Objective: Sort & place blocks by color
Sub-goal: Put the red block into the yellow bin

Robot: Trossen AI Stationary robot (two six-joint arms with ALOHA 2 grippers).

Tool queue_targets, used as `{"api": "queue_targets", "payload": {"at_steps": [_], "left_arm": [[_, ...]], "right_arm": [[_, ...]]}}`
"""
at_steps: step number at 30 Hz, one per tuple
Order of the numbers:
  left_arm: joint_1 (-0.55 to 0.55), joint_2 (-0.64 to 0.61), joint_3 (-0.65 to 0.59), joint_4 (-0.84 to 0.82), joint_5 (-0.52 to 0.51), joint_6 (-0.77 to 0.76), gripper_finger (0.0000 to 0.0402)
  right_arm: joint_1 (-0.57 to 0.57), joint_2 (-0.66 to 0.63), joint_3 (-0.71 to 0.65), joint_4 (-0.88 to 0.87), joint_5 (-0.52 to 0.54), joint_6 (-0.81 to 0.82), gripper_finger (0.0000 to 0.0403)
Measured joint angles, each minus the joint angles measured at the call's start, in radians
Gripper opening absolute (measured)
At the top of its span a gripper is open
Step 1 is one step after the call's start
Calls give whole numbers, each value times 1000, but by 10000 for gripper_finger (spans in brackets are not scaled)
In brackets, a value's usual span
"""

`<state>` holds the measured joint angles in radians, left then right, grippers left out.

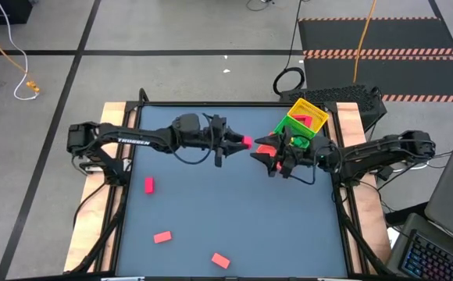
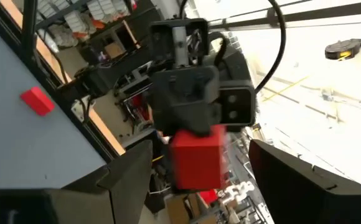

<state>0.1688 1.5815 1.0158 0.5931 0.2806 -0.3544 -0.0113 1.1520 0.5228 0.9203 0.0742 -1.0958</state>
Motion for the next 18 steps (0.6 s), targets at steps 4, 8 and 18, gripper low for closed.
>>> {"api": "queue_targets", "payload": {"at_steps": [4, 8, 18], "left_arm": [[-1, 38, 4, 51, 16, -25, 141], [-1, 36, 3, 68, 26, -41, 142], [-21, 37, 3, 99, -9, -33, 141]], "right_arm": [[0, 22, 0, 3, 3, 0, 260], [0, 39, 0, 24, 4, -1, 260], [-1, 42, 0, 54, 1, 9, 237]]}}
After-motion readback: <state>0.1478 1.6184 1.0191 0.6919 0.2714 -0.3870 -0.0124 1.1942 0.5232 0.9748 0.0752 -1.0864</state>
